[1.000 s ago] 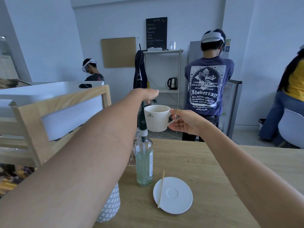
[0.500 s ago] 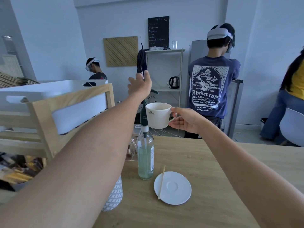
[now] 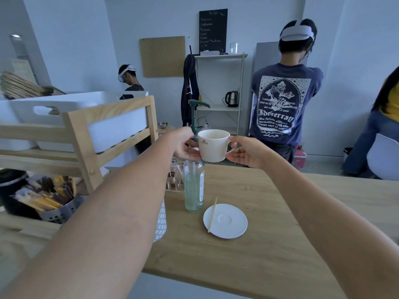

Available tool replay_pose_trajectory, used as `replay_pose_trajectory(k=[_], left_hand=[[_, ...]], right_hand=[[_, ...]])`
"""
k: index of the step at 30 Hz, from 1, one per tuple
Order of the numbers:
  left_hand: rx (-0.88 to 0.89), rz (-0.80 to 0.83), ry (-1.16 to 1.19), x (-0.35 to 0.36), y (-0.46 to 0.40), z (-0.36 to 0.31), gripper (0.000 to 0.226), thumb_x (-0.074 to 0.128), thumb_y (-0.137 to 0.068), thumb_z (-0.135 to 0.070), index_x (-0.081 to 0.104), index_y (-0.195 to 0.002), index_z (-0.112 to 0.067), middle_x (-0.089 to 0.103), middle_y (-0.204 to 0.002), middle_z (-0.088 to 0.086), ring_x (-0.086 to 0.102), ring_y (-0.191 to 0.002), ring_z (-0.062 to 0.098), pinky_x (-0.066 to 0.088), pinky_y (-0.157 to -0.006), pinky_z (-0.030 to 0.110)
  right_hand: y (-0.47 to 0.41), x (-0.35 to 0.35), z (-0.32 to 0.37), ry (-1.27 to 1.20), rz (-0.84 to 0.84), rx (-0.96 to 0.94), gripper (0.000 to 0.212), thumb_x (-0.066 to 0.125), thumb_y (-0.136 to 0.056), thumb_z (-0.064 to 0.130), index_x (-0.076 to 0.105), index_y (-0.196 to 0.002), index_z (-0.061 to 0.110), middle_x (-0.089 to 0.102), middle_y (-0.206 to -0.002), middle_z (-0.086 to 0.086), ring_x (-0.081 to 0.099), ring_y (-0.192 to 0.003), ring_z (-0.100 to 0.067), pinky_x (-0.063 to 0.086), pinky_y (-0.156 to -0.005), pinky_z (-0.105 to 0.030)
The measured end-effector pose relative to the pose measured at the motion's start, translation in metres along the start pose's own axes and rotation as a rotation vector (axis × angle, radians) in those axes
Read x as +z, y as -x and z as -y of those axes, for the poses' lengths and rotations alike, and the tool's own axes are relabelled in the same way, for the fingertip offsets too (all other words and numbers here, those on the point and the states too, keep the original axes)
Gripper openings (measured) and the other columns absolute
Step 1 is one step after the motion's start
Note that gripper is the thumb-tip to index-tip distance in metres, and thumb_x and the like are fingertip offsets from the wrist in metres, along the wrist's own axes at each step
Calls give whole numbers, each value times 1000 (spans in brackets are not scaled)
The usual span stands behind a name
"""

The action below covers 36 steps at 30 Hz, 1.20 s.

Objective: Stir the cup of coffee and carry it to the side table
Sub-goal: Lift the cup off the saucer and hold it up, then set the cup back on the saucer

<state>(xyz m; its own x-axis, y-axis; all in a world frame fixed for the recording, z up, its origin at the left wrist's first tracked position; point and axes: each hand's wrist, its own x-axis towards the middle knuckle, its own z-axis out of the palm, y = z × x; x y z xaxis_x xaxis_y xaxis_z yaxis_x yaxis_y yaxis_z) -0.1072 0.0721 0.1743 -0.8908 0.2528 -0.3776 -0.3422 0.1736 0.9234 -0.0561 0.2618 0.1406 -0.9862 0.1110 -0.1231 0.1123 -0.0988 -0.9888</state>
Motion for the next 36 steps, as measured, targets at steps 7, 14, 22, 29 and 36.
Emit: replay_pose_trajectory(k=[7, 14, 22, 29, 36], left_hand=[[-47, 33, 68, 6, -12, 31, 40, 29, -103, -24, 55, -97, 6, 60, -101, 24, 62, -94, 36, 53, -84, 43], [-98, 61, 21, 22, -27, 71, 33, 33, -101, -21, 57, -93, 0, 61, -102, 22, 63, -86, 33, 53, -79, 39], [-175, 82, 52, 37, -53, 128, 41, 23, -103, -24, 54, -95, 2, 59, -96, 22, 61, -84, 32, 52, -83, 41], [-191, 35, 44, 50, -74, 163, 40, 25, -103, -26, 55, -103, 1, 58, -107, 19, 60, -100, 33, 46, -92, 39], [-227, 13, 36, 59, -92, 184, 39, 25, -100, -26, 55, -93, -3, 58, -94, 15, 57, -84, 28, 46, -72, 34]], right_hand=[[7, -12, -28, -9, -3, 40, 31, 55, -91, 22, 50, -64, 8, 56, -75, -17, 63, -66, -24, 60, -54, -23], [7, -27, -69, -22, -31, 144, 33, 53, -91, 22, 48, -61, 9, 53, -68, -13, 63, -68, -24, 60, -55, -23], [6, -44, -126, -36, -17, 278, 31, 52, -92, 21, 48, -64, 8, 54, -75, -15, 64, -72, -24, 61, -57, -22], [2, -50, -162, -82, 6, 352, 28, 51, -94, 17, 49, -68, 7, 56, -77, -17, 63, -75, -26, 61, -57, -24], [-7, -51, -190, -97, -11, 387, 25, 52, -93, 15, 51, -70, 7, 54, -80, -14, 68, -79, -26, 61, -67, -28]])
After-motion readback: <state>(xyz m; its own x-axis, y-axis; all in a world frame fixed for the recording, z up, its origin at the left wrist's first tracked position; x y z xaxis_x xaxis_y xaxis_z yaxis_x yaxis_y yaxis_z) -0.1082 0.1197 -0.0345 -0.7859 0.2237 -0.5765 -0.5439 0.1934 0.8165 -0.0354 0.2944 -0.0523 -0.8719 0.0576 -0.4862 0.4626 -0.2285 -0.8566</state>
